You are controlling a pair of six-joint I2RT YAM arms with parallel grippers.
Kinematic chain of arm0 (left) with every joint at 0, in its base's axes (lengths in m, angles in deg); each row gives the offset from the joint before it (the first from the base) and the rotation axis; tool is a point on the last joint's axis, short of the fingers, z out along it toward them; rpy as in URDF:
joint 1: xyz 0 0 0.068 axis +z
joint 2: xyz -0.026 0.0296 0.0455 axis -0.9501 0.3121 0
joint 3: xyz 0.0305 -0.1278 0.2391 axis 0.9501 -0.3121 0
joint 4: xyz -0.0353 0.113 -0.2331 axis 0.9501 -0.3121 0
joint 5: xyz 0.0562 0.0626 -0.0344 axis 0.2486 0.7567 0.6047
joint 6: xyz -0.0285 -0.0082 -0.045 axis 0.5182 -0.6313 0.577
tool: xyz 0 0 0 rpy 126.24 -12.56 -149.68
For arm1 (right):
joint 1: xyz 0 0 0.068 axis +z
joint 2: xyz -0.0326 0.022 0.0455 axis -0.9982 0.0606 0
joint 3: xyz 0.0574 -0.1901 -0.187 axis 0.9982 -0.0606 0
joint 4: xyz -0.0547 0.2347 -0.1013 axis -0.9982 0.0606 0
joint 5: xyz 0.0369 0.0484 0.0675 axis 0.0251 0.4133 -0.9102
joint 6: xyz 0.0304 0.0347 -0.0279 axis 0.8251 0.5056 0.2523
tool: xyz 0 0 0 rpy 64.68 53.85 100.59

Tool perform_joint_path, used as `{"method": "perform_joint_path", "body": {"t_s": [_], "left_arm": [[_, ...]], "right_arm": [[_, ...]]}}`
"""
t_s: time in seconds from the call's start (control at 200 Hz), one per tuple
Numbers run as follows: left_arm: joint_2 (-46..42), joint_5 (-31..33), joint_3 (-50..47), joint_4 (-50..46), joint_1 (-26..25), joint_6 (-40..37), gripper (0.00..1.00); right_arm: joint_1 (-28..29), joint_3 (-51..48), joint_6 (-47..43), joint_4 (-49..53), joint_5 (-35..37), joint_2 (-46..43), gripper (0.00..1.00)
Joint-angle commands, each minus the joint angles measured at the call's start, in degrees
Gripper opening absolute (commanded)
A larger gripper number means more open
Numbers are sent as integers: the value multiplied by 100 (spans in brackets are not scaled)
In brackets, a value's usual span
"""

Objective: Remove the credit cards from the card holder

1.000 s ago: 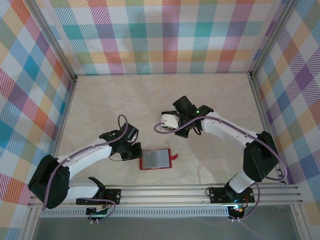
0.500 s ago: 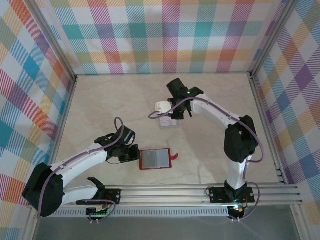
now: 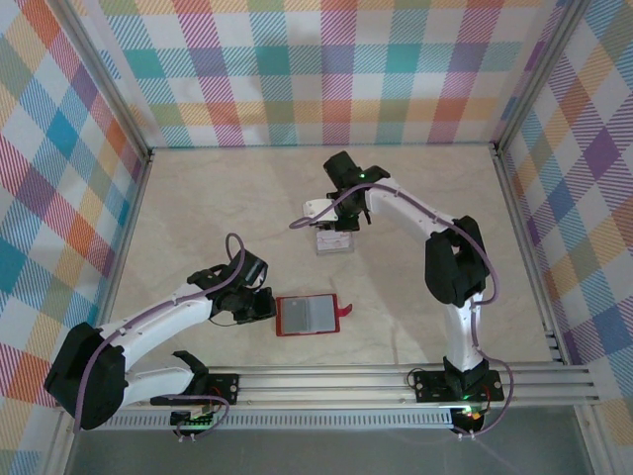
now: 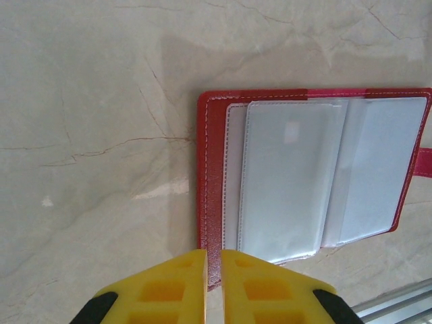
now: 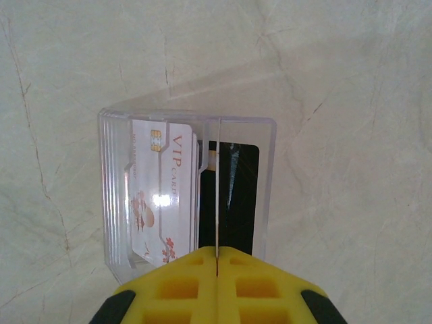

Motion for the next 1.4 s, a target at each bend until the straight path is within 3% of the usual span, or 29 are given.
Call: {"method": "perform_joint_path", "body": {"t_s": [0.0, 0.525, 0.665, 0.985, 1.16, 1.27, 1.4], "left_arm": [[-98, 93, -33, -221, 48, 105, 14], [48, 42, 36, -175, 44, 92, 14], [125, 32, 64, -151, 48, 68, 14], [59, 16, 46, -140, 48, 104, 14], [263, -80, 71, 39, 48, 87, 9], [402, -140, 49, 172, 44, 101, 4], [576, -367, -41, 526, 48, 202, 3]], "right_arm": [[-94, 193, -159, 196, -66, 140, 0], [-130, 560, 401, 1333, -271, 294, 0], [-130, 460, 519, 687, 42, 295, 24], [-130, 256, 871, -350, 544, -23, 29], [-130, -60, 2043, -598, 420, -569, 35], [-113, -412, 3263, -712, 275, -960, 40], [-90, -1154, 4958, -1067, 42, -1563, 39]]}}
